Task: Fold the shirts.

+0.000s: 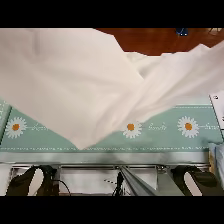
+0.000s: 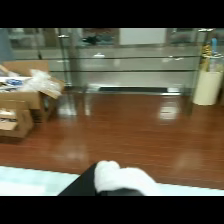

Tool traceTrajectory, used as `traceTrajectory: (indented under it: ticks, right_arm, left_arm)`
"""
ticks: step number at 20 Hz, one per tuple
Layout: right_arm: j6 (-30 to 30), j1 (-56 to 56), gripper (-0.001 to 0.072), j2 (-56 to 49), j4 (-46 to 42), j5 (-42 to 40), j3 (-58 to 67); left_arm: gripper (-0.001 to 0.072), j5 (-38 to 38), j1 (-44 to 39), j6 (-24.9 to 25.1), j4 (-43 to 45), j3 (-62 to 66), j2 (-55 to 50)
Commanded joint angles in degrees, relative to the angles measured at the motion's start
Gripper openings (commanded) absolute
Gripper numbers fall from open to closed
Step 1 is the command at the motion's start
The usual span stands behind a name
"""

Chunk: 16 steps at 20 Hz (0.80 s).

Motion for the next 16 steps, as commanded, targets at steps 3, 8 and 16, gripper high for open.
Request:
traceTrajectory:
  ticks: [3, 8, 16]
  right_arm:
    - [0.37, -0.02, 0.0023, 0.09, -10.78, 11.23, 9.25]
    - [0.33, -0.02, 0.0022, -3.26, -14.97, 25.09, 9.68]
    - [-2.32, 0.15, 0.0023, -28.2, -1.11, 32.11, 9.4]
  left_arm:
    - [0.0017, -12.02, 0.11, -6.14, 10.93, 7.3, 0.22]
    - [0.0018, -24.74, 0.09, -8.13, 11.76, -1.81, 0.55]
    - [0.0019, -15.41, -0.98, -3.8, 11.8, -42.84, 3.21]
